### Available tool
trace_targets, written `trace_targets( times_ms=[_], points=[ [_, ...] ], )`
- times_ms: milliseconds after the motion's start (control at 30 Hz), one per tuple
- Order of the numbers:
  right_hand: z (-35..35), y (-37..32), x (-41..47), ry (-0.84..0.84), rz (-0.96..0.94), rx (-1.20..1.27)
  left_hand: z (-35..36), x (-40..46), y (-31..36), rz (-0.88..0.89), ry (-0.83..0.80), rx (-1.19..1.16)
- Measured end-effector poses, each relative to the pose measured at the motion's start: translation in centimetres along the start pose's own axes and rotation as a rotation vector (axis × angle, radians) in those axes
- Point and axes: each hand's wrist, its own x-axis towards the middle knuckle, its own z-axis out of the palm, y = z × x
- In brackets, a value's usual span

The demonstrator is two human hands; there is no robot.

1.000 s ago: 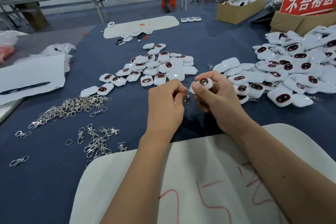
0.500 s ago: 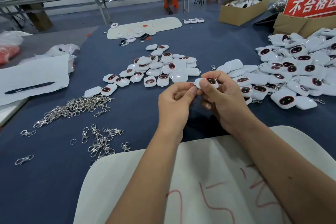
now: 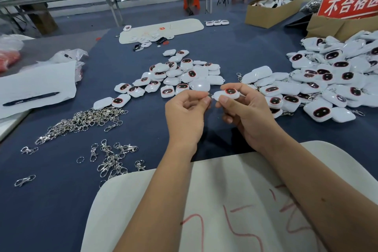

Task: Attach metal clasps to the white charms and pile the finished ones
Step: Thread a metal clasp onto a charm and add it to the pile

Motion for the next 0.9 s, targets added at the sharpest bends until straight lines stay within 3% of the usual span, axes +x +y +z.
trace_targets(
  times_ms=[167,300,367,467,600,767,900],
  points=[
    [0.1,0.1,0.0,0.041,0.001,-0.048,-1.1,0.7,-0.2,0.237,-0.148,0.414],
    [0.2,0.4,0.1,0.071,-0.011,-0.176,-1.5,0.3,-0.1,0.3,-0.223,0.549],
    [0.2,0.3,0.1,0.064,-0.018,-0.13,-1.0,0.0,0.0,0.238,-0.138,0.458],
    [0.2,0.0,0.0,0.011,-0.034,-0.015,0.1,-0.6,0.1,-0.001,-0.009,0.115],
    [0.1,-0.3,-0.1,-0.048,-0.045,0.056,1.0,-1.0,0.2,-0.245,-0.046,-0.198],
    [0.3,-0.3,-0.2,-0.055,-0.04,0.013,0.8,-0.7,0.4,-0.243,-0.049,-0.239],
    [0.4,-0.4,-0.3,-0.036,-0.037,-0.022,1.3,-0.6,0.3,-0.148,-0.04,-0.013]
  ],
)
